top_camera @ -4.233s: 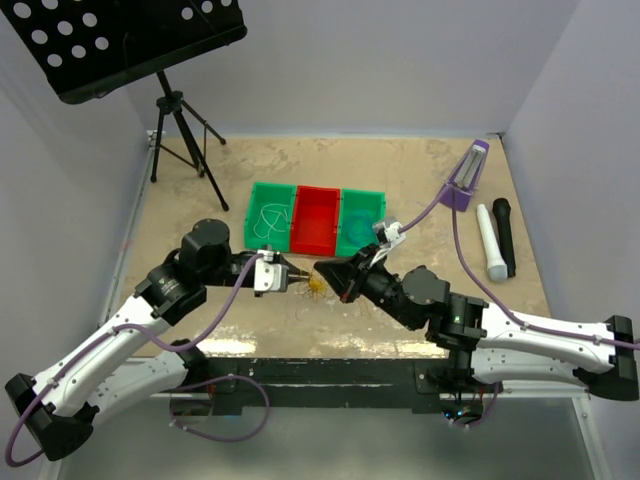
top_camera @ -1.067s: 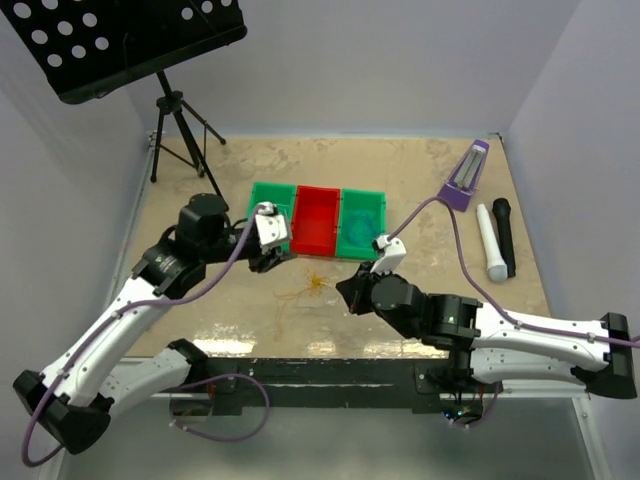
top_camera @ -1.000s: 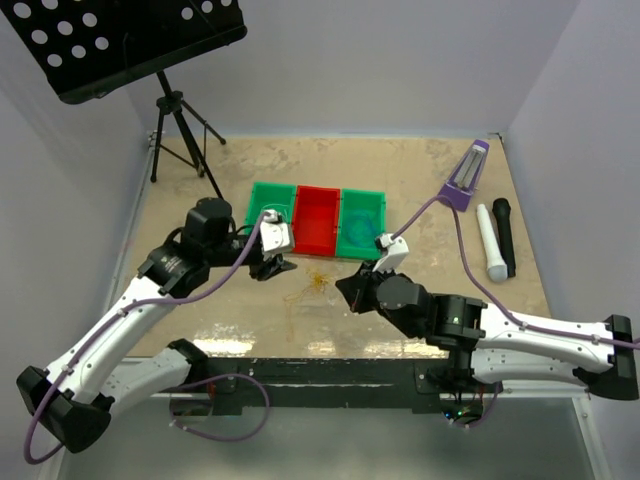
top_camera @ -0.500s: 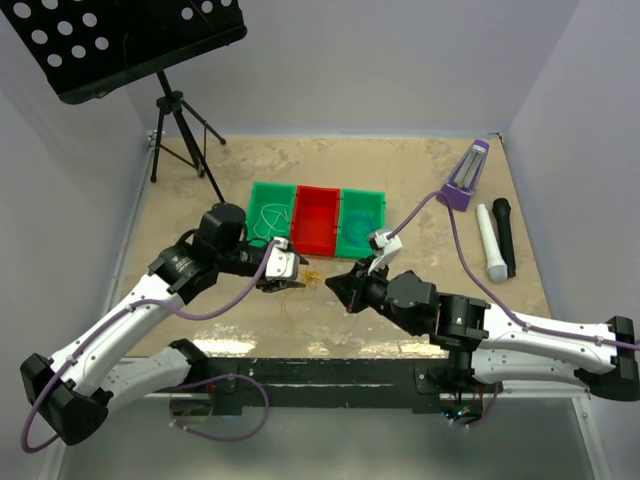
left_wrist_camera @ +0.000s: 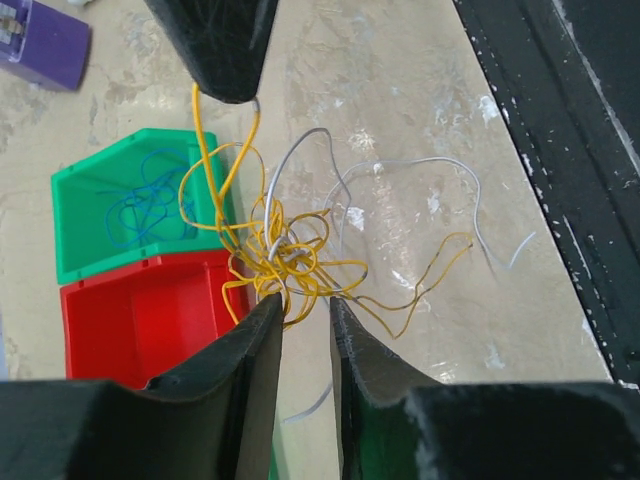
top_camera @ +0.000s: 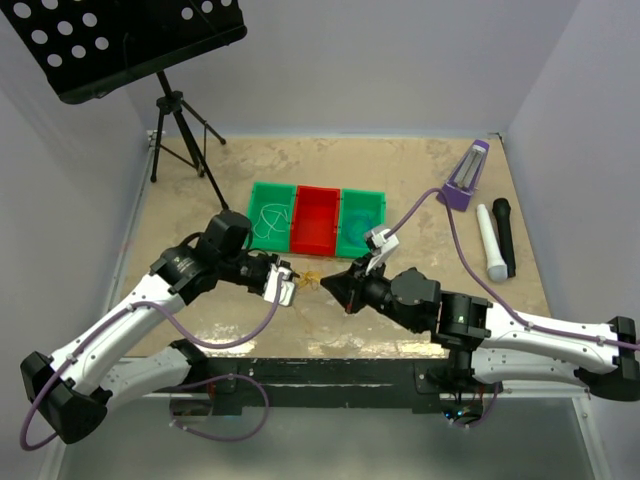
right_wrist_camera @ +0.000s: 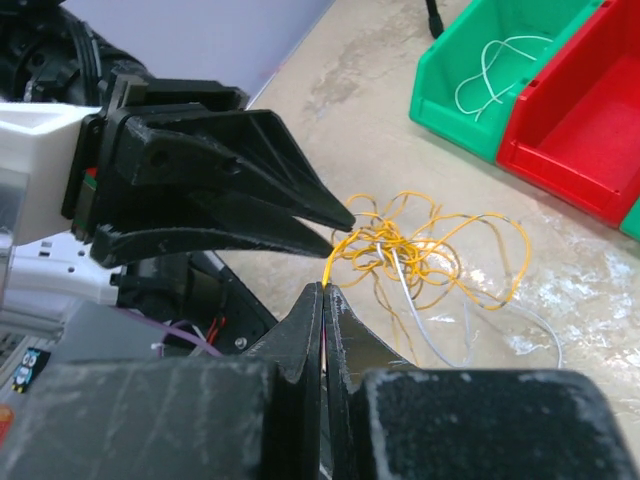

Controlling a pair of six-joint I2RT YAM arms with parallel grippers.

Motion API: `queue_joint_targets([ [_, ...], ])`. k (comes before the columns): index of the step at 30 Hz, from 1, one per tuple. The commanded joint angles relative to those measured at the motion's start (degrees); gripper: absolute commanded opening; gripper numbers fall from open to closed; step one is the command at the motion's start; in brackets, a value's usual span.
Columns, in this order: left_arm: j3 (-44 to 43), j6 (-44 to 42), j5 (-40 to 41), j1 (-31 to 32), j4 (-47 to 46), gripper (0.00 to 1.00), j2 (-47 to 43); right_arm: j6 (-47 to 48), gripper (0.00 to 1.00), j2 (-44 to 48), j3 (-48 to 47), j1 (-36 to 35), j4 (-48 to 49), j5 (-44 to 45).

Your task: Untangle the cables

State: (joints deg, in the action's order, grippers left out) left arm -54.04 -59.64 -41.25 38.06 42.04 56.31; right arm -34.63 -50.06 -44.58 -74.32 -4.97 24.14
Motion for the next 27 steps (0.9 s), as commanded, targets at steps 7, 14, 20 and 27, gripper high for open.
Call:
queue_joint_targets([
  [7, 1.22, -0.92, -0.14, 1.22, -5.57, 0.17, -2.61, 2.46, 0.00, 0.05, -3.41, -0.21, 3.48, -4.98],
  [14, -0.36, 2.49, -2.07, 1.75, -4.60, 0.00, -2.53, 2.46, 0.00, -0.56, -4.29, -0.29, 4.10, -2.53],
  [20, -3.70, 20.14, -0.95, 1.66, -12.84, 0.00, -2.26, -0.07, 0.65, -4.34, -8.85, -0.21, -2.22, 10.11],
  [27, -3.44, 38.52, 10.04, 0.87, -23.66, 0.00, -3.49, -3.68, 0.68, 5.31, -5.44, -0.21, -3.99, 15.32],
])
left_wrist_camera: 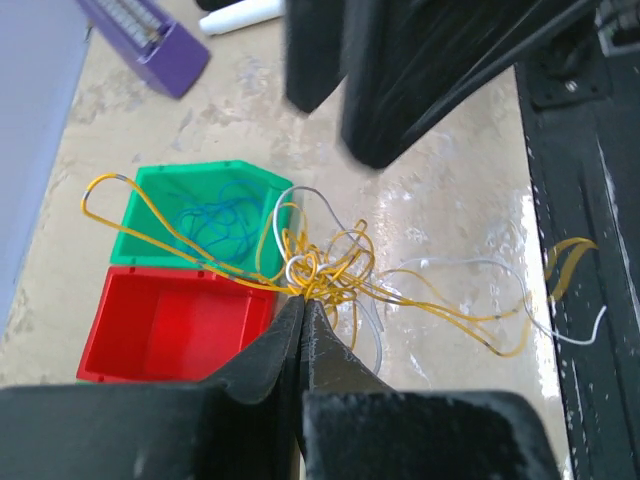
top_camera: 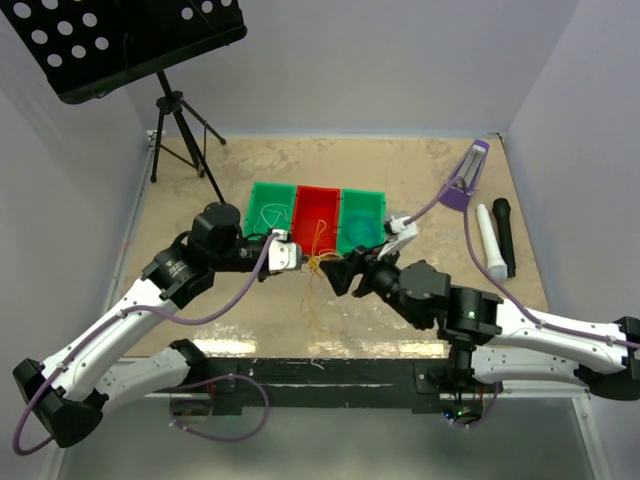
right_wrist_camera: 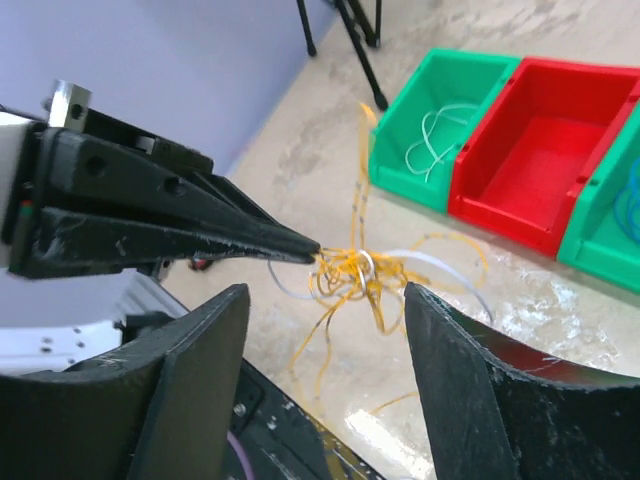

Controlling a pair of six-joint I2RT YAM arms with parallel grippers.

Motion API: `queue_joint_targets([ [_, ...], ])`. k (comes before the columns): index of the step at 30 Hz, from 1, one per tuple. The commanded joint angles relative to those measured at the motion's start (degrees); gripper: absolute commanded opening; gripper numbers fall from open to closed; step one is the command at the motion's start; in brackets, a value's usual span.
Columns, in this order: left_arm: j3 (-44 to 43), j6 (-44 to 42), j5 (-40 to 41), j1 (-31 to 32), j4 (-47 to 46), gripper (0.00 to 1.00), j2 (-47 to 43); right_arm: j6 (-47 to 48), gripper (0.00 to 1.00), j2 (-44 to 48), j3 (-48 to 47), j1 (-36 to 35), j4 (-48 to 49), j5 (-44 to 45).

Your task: Untangle the cables

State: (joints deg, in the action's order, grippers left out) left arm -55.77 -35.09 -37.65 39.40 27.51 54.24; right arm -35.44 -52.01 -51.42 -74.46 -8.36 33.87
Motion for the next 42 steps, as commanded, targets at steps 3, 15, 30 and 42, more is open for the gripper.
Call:
queue_joint_targets([
  [3, -1.19, 16.89, 8.20, -0.73, -10.80, 0.00, -1.94, -6.21, 0.69, 10.08, 2.99, -0.16, -3.23, 6.21],
  [15, -3.91, 18.74, 5.22, -0.81, -10.81, 0.00, -1.85, -7.28, 0.50, 6.58, 6.77, -0.16, 2.55, 0.15],
  [30, -5.84, 22.69, -0.32, -0.81, -11.25, 0.00, -2.29, -1.13, 0.44, 1.12, 5.45, -0.16, 12.31, 4.27],
  [42, -7.78, 25.86, -2.08, -0.81, -11.42, 0.00, -2.38, -0.15, 0.00, 2.69, 7.12, -0.16, 15.05, 8.32],
])
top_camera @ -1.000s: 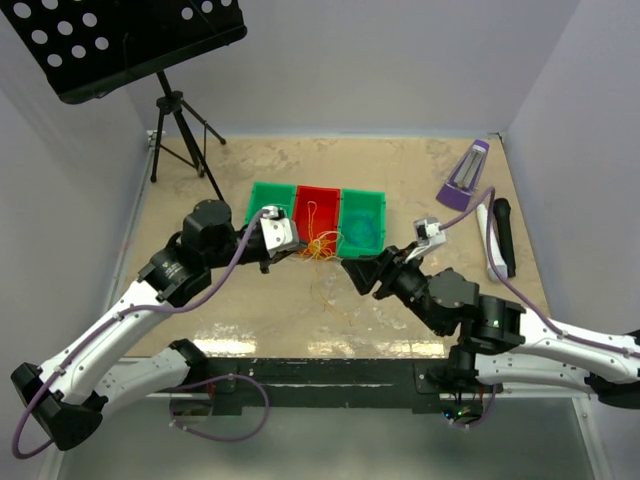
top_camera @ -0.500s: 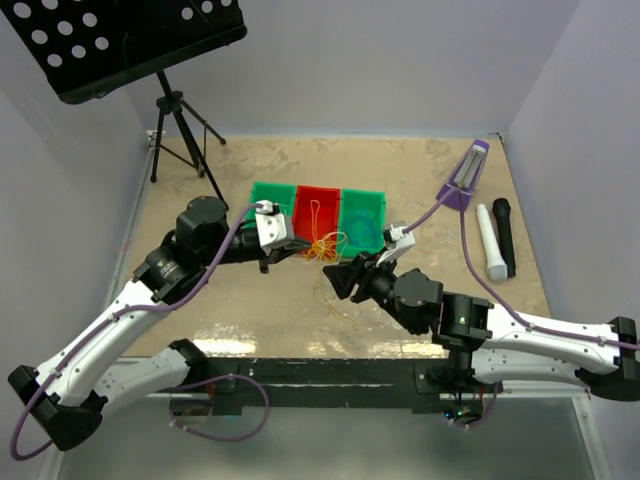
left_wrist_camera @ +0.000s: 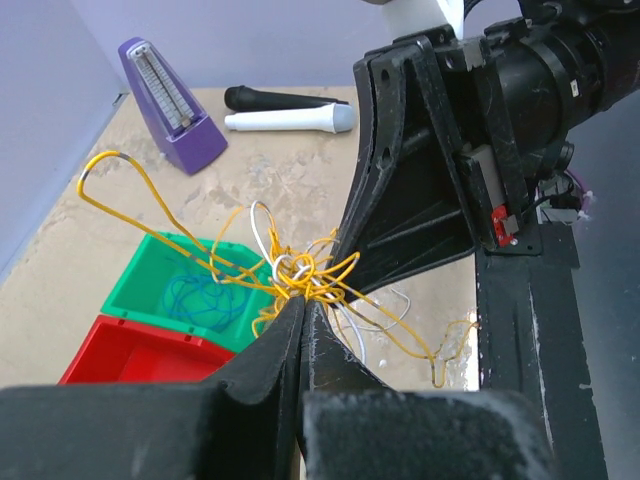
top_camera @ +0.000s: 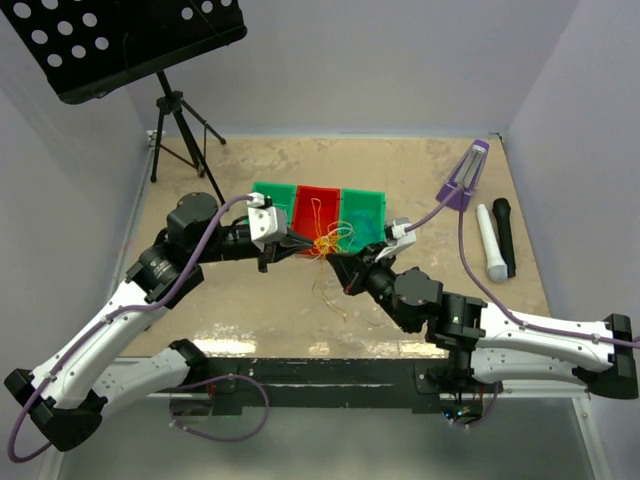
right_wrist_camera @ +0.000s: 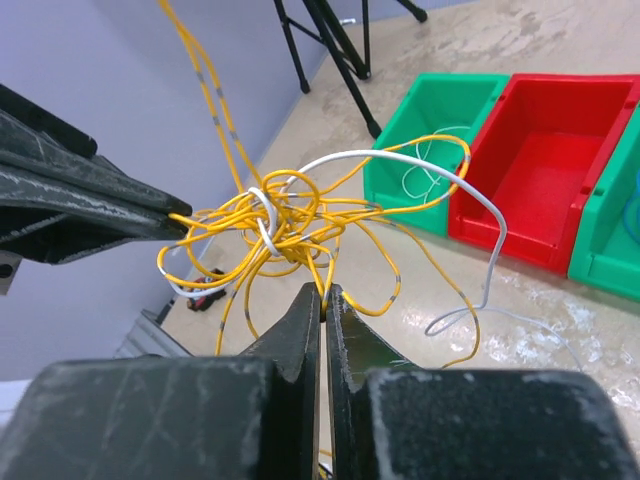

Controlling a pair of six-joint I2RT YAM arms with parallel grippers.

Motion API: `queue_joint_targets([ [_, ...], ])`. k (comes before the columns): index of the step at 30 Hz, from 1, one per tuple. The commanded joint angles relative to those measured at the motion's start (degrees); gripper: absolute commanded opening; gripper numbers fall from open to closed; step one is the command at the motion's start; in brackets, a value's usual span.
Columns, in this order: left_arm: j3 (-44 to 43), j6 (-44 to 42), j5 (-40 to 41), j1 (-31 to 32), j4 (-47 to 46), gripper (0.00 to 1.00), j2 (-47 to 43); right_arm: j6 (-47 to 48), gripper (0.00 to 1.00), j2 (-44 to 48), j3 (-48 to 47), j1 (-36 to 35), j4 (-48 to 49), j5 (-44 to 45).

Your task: Untangle the cables

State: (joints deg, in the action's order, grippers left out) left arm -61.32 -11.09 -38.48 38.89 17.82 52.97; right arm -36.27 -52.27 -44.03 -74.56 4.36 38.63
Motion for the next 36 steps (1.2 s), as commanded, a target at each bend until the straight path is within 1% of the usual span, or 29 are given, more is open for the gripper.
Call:
queue_joint_targets([
  [1, -2.31, 1.86, -1.25, -0.40, -1.65, 0.00, -1.11, 0.41, 0.00, 3.66, 0.26, -0.05, 1.62, 3.73],
  [8, -2.66, 0.99, 0.59, -0.57, -1.74, 0.00, -1.38, -3.71, 0.00, 8.93, 2.89, -0.05, -4.27, 5.66],
  [11, -3.37, 0.11, 1.12, -0.84, -1.30, 0.00, -1.38, -8.28, 0.00, 10.17, 3.77, 0.03, -11.11, 7.41],
  [15, -4.25, -0.68, 1.91, -0.92, -0.69, 0.00, -1.47, -12.06, 0.00, 12.19, 4.83, 0.03, -15.60, 8.30],
  [18, -4.95, -1.56, 3.14, -1.19, -0.60, 0.00, -1.55, -13.56, 0.00, 12.46, 4.40, -0.05, -18.24, 8.91],
  [21, -6.70, -3.05, 6.04, -1.45, -0.07, 0.00, -1.73, -15.05, 0.00, 10.44, 2.99, -0.05, -22.36, 10.23],
  [24, -8.72, -5.25, 10.17, -1.71, 0.72, 0.00, -1.73, -19.09, 0.00, 8.07, 1.32, 0.03, -27.28, 11.63],
  [29, -12.94, -6.92, 21.05, -2.07, 0.37, 0.00, -1.90, -25.86, 0.00, 4.11, -1.32, 0.03, -35.11, 14.27],
  [33, -14.09, -8.85, 34.84, -2.16, -2.78, 0.00, -2.43, -32.09, 0.00, 2.00, -3.08, 0.03, -42.58, 16.03],
  [36, -14.44, -10.61, 43.29, -2.16, -8.04, 0.00, -3.48, -35.17, 0.00, 0.68, -3.52, 0.03, -45.92, 15.86],
])
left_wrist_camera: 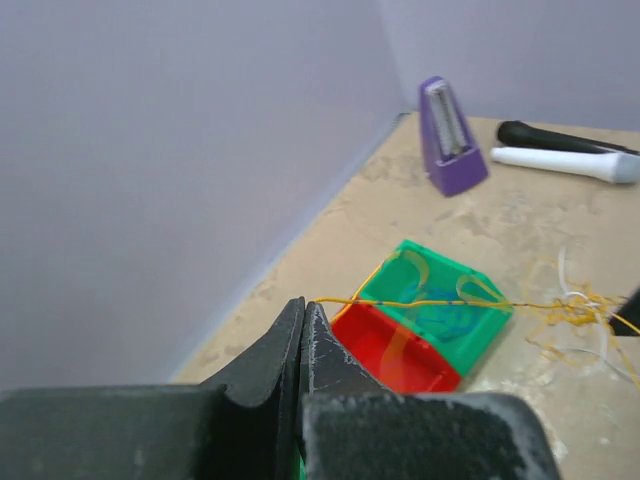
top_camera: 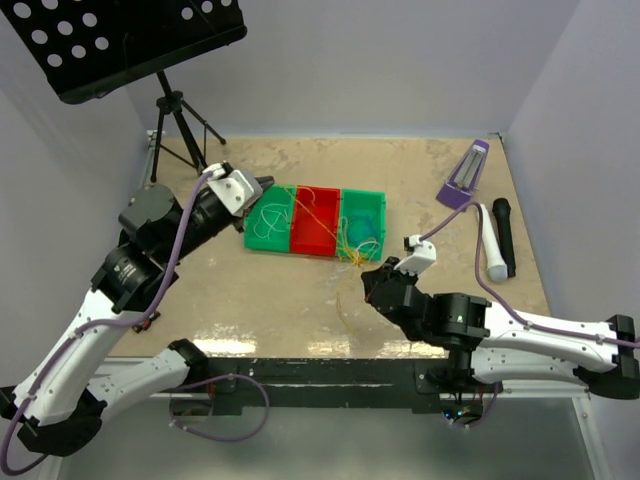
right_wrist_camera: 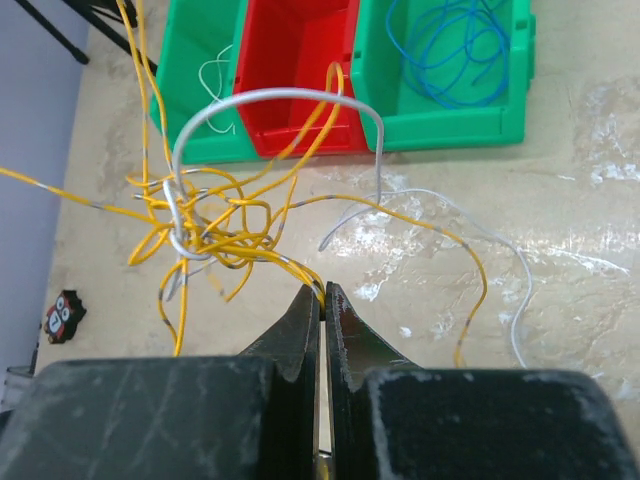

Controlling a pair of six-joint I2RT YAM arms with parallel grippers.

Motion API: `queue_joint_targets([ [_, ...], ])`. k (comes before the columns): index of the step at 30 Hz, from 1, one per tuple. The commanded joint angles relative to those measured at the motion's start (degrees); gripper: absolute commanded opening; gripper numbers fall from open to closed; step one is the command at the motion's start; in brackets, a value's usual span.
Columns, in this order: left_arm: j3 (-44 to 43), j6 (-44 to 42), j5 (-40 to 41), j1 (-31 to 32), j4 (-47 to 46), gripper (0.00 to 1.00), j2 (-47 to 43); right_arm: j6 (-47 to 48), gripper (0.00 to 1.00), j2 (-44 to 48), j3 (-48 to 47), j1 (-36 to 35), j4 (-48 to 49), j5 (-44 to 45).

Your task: Untangle the cables

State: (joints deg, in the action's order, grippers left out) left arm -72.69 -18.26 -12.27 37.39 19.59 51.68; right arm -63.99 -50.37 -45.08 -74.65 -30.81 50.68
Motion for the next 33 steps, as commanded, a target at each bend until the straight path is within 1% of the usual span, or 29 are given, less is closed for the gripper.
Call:
queue_joint_targets([
  [1, -3.08, -4.40, 19.80, -0.56, -12.10, 0.00, -2.55, -7.64, 0.00, -1.48, -2.56, 0.03, -11.29, 3.47],
  [7, -5.62, -11.78, 33.43, -0.56, -23.89, 0.00, -2.38, -10.01, 0.00, -2.28, -2.03, 0.12, -14.10, 1.45],
  [10, -7.82, -16.44, 36.96, -0.65, -28.02, 0.00, -1.50, -10.11, 0.00, -2.36, -1.94, 0.03, -14.28, 0.22],
  [12, -9.22, -17.25, 37.24, -0.65, -28.74, 0.00, -1.23, -9.85, 0.00, -2.37, -2.20, 0.12, -13.76, -0.23],
  [13, -9.84, -16.99, 35.67, -0.65, -27.08, 0.00, -1.06, -8.62, 0.00, -2.19, -2.29, 0.03, -12.01, 0.12],
  [14, -10.54, -15.94, 31.56, -0.56, -23.50, 0.01, -0.97, -6.18, 0.00, -1.32, -1.86, 0.03, -9.12, -0.83],
  [15, -11.42, -14.45, 26.39, -0.65, -16.50, 0.06, -0.71, -3.45, 0.00, -0.35, -1.24, 0.03, -6.22, -1.80],
  [16, -12.30, -12.95, 18.33, -0.65, -9.82, 0.14, -0.27, -0.99, 0.00, 0.53, -0.72, 0.12, -2.71, -2.33],
  [17, -12.39, -12.77, 10.16, -0.65, -2.01, 0.16, 0.08, 2.17, 0.00, 1.41, -0.36, 0.03, 0.19, -2.86],
  [18, -10.74, -12.33, 3.38, -0.65, 2.94, 0.22, -0.17, 4.55, 0.00, 2.28, -0.01, 0.03, 3.35, -3.91],
  [19, -8.55, -11.89, -2.96, -0.56, 5.69, 0.30, -0.79, 7.36, 0.00, 2.99, 0.08, 0.03, 6.00, -5.31],
  [20, -5.31, -11.45, -7.54, -0.65, 7.11, 0.32, -1.66, 9.56, 0.00, 3.43, 0.08, 0.12, 7.59, -6.19],
  [21, -2.23, -10.23, -10.64, -0.65, 7.65, 0.40, -2.63, 11.58, 0.00, 3.70, -0.01, 0.03, 9.26, -7.16],
  [23, 2.00, -9.78, -16.97, -0.56, 9.05, 0.48, -2.90, 15.02, 0.00, 3.88, -0.01, 0.12, 11.81, -8.74],
  [26, 4.83, -7.33, -23.75, -0.56, 10.46, 0.60, -0.36, 19.24, 0.00, 3.96, 0.08, 0.12, 15.76, -11.38],
  [29, 5.71, -4.69, -28.32, -0.56, 8.81, 0.63, 2.63, 22.32, 0.00, 3.70, 0.43, 0.03, 18.85, -13.31],
  [33, 7.38, -4.50, -30.00, -0.12, 4.93, 0.63, 4.39, 25.04, 0.00, 3.96, 0.96, 0.03, 22.98, -15.60],
])
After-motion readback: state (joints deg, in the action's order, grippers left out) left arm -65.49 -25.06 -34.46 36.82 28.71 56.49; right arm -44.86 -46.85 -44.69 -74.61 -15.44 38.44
